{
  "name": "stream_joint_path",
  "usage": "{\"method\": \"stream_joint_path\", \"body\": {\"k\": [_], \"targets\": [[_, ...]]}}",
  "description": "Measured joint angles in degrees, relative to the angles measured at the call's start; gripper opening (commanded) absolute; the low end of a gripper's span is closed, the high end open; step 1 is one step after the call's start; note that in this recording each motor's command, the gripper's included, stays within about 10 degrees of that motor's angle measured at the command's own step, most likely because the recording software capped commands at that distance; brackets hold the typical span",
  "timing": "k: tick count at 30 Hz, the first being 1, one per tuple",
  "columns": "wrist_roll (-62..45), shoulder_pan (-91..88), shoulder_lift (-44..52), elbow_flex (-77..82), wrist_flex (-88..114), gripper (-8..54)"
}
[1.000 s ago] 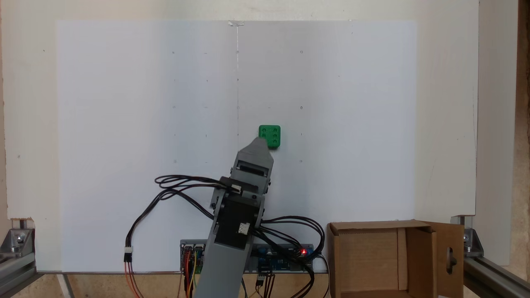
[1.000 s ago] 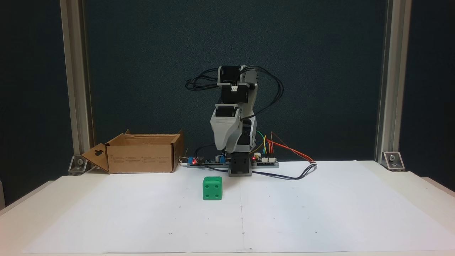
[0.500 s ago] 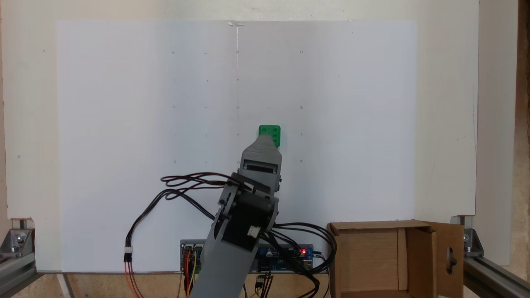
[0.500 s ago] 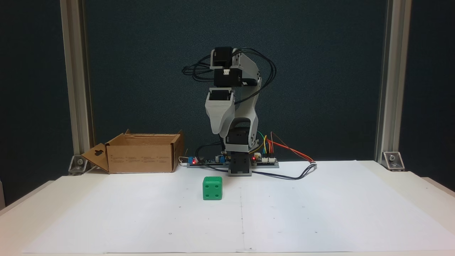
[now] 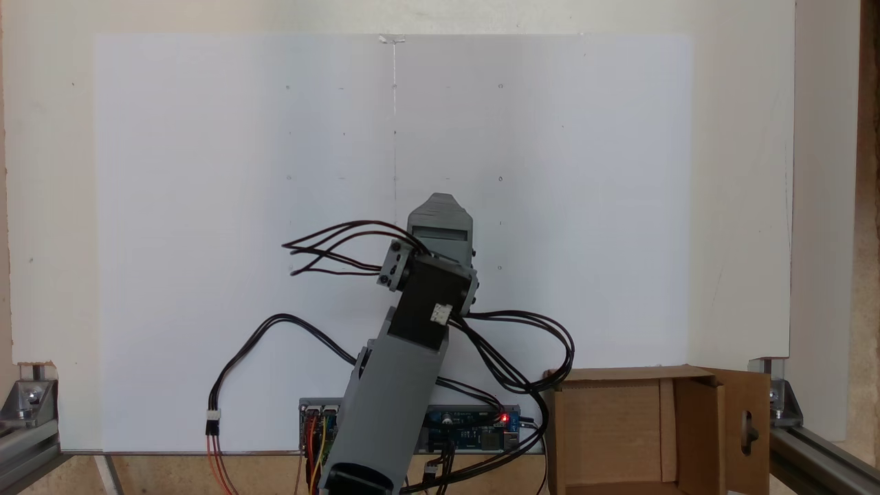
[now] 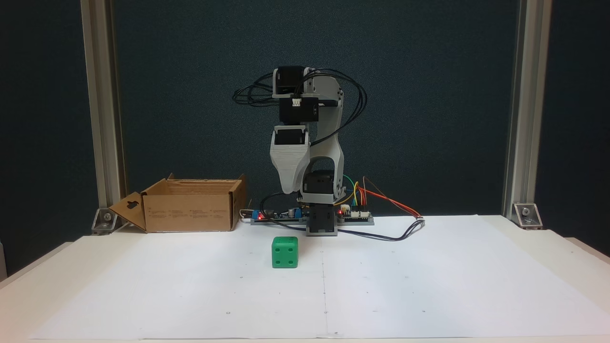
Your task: Grasp a green dice and put it in the bin.
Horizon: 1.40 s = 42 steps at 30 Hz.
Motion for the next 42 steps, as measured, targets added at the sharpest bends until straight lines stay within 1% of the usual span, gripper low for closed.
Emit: {"method": "stream_joint_path", "body": {"k": [10,20,29,35,42], "targets": [[-0.4,-0.1,-2.5,0.0,-2.5,47.3],[-5.4,-0.2,-2.5,0.0,-2.5,47.3],[-5.4,2.0,-7.0,0.0,-2.8,47.2],[-5.4,2.8,-7.1,0.0,-3.8,47.2],[-5.4,2.8,-7.1,6.0,-9.7,47.2]]}}
